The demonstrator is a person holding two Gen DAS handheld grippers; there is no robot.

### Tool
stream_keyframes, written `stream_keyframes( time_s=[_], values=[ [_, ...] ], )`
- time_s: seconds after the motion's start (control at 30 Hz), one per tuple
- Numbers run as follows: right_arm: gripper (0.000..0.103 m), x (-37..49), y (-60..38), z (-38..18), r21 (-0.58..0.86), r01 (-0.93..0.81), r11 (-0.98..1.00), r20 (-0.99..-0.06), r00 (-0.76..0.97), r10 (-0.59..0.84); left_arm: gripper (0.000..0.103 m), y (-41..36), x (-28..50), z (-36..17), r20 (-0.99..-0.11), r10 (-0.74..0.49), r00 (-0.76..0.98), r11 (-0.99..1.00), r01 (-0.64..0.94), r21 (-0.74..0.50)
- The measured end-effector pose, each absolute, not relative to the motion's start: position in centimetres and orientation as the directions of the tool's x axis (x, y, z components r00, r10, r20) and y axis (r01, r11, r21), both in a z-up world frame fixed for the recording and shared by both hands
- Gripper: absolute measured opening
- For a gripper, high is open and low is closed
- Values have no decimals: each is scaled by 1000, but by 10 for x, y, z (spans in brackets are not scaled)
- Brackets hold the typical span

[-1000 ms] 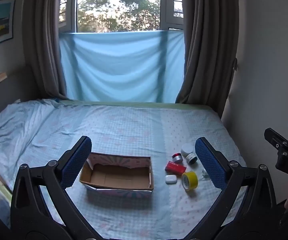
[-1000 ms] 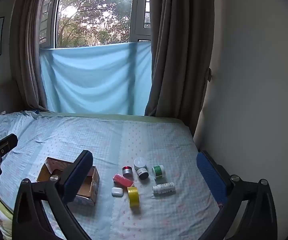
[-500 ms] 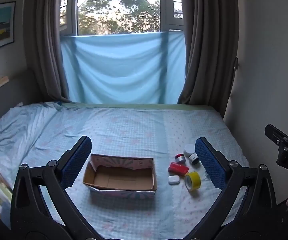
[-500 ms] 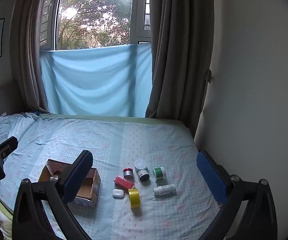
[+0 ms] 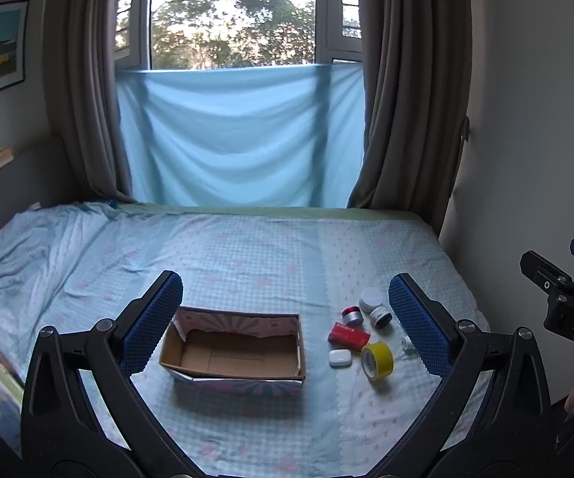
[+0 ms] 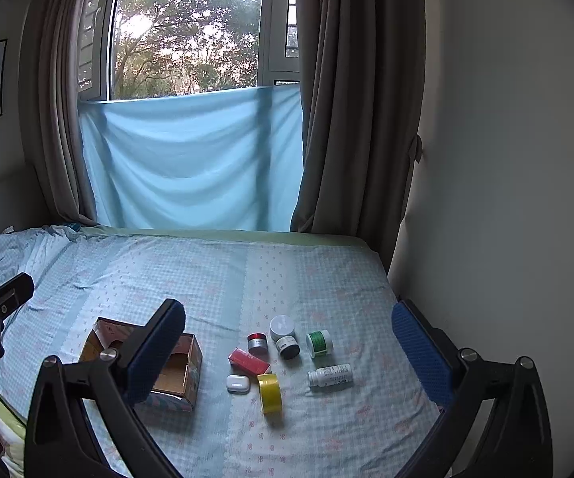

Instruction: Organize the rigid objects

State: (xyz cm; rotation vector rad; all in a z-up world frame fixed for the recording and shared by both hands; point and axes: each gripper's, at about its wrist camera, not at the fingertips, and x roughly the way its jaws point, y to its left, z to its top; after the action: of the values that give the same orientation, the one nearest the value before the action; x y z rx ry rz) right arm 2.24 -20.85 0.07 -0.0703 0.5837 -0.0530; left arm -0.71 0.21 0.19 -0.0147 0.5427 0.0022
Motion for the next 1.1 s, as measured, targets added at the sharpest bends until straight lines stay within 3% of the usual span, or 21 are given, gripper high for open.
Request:
stream_keyframes(
  time_s=[1.1],
  values=[
    [103, 14, -203, 0, -71, 36, 997, -565, 822, -69, 103, 5, -10, 1, -518, 5, 855, 1000, -11, -9]
  ],
)
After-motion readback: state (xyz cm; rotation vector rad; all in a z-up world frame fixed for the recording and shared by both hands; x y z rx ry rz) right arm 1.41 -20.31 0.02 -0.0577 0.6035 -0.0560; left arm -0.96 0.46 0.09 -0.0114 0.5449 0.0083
